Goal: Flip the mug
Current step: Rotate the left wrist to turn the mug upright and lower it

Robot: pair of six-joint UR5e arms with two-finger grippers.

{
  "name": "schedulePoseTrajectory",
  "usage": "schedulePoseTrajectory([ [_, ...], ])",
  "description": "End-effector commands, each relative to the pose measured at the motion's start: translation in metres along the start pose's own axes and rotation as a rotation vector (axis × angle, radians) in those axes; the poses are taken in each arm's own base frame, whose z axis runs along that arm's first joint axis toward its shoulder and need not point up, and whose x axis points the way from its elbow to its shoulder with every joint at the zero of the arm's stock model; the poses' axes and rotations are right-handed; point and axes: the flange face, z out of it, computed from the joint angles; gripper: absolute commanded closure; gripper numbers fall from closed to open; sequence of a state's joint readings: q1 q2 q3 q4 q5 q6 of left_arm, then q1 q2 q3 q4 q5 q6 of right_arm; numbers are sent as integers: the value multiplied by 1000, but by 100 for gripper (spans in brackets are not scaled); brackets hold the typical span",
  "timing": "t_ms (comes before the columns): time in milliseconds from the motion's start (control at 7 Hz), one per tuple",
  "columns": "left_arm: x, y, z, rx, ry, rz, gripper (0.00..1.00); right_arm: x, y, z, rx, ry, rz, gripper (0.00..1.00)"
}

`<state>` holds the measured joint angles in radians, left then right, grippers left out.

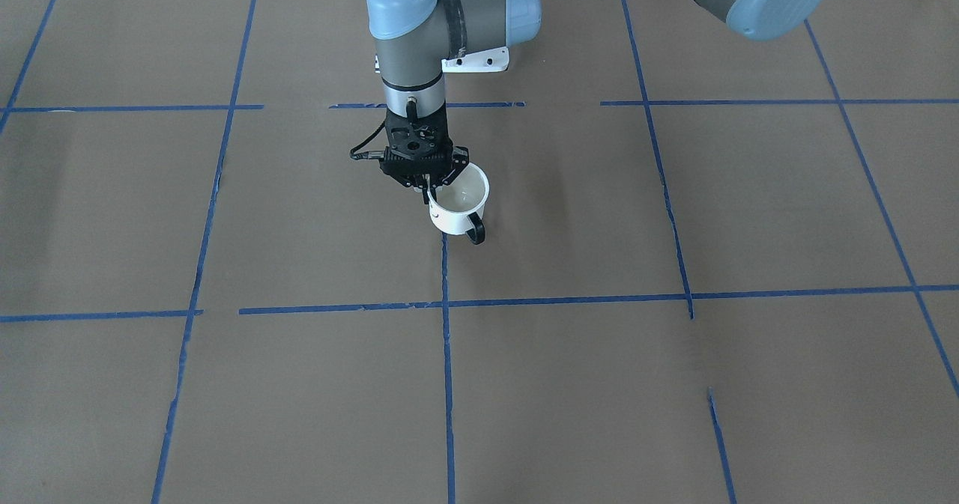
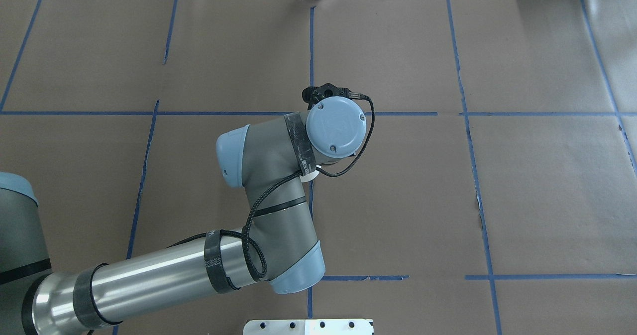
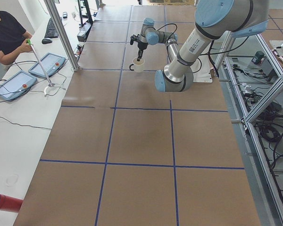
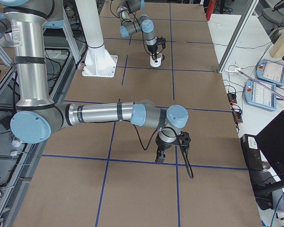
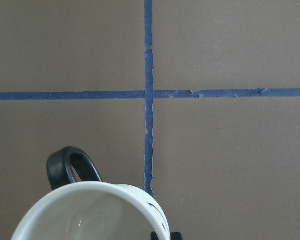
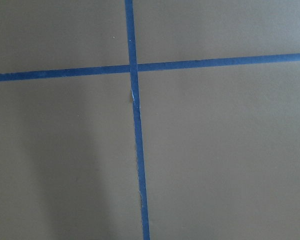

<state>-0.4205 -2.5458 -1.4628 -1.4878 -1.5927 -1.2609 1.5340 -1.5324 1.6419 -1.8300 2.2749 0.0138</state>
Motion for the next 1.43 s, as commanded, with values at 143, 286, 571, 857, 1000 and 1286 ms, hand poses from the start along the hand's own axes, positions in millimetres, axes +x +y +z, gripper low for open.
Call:
schedulePoseTrajectory([
  [143, 5, 5, 7, -4, -4, 5, 30, 0, 0, 0, 1, 0, -1, 0],
  [286, 8, 11, 7, -8, 1, 4, 0, 0, 0, 0, 0, 0, 0, 0],
  [571, 9, 10, -4, -3, 20, 3, 0, 0, 0, 0, 0, 0, 0, 0],
  [857, -5, 5, -38, 21, 74, 24, 0, 0, 0, 0, 0, 0, 0, 0],
  [1000, -22, -5, -56, 43, 95, 85, 0, 0, 0, 0, 1, 0, -1, 0],
  [1286, -83, -34, -66, 67, 97, 186, 0, 0, 0, 0, 1, 0, -1, 0],
])
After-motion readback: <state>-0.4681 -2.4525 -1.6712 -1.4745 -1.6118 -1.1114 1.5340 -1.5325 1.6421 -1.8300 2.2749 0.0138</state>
